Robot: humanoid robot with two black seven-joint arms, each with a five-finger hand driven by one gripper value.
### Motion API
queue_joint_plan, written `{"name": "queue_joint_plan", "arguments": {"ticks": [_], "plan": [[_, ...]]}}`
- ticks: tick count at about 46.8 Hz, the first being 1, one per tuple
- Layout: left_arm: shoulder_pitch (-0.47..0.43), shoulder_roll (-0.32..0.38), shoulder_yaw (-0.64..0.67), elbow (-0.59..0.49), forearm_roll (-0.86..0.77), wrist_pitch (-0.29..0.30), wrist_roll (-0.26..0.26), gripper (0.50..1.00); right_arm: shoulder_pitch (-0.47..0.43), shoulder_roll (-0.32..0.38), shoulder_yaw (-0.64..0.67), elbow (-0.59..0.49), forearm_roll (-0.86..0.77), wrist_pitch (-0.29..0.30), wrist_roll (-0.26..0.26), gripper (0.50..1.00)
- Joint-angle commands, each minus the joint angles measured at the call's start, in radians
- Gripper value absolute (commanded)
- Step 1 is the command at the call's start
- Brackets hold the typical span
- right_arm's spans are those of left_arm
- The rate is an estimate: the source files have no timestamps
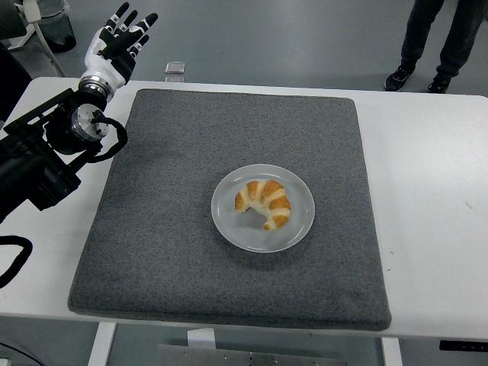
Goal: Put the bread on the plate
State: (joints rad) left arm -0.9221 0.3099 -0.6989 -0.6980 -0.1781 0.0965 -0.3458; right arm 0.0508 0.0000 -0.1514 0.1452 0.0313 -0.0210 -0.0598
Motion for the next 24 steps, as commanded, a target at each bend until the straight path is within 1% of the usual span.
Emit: {"name": "queue_joint_plan", "arguments": {"ticks": [1, 9, 16, 24], "plan": [[0.005, 0.000, -0.011, 0.005, -0.020, 0.000, -0.001, 0.994, 0.000, 0.000, -0.002, 0.000, -0.001, 0.003, 0.000, 0.930], [0.008, -0.002, -0.019, 0.032, -0.047, 0.009, -0.001, 0.994, 0.000, 0.000, -0.003, 0.004, -0.002, 0.007, -0.003, 0.930], [0.009, -0.035, -0.017, 0.089, -0.047, 0.009, -0.002, 0.994, 0.000, 0.000, -0.002, 0.007, -0.004, 0.007, -0.003, 0.930], [0.014, -0.043, -0.014, 0.106, -0.047, 0.009, -0.002, 0.994, 0.000, 0.000, -0.002, 0.008, -0.002, 0.009, -0.005, 0.930]]}}
